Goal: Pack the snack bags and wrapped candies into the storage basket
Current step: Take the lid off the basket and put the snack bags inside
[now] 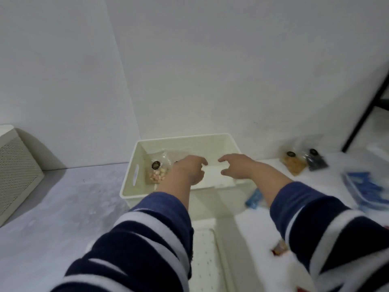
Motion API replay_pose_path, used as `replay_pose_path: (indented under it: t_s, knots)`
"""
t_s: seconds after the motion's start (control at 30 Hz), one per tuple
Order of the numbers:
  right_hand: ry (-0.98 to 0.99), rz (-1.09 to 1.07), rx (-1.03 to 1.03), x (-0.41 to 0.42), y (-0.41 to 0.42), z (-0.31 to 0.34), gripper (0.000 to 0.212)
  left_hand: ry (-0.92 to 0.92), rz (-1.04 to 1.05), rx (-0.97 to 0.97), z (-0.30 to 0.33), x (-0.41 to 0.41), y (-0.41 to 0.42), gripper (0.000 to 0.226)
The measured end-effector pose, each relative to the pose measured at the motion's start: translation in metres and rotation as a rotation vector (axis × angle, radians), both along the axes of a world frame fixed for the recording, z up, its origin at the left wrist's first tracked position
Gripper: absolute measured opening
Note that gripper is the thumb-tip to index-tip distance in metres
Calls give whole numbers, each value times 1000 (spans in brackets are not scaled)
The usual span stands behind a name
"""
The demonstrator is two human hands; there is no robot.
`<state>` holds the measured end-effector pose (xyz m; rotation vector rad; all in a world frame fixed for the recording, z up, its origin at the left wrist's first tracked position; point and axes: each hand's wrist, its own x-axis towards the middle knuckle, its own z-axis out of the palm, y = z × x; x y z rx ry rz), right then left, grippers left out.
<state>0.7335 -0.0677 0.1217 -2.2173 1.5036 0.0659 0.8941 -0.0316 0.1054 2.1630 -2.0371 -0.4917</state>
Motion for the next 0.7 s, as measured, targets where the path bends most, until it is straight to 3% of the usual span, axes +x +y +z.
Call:
replay_pose_path:
  t_s: [0.37,0.7]
  knots:
    - [107,-153,-13,-163,66,39,54,32,-169,-43,26,-153,48,36]
    - [204,-80,25,-307,37,29,52,57,-74,67,4,-287,10,36]
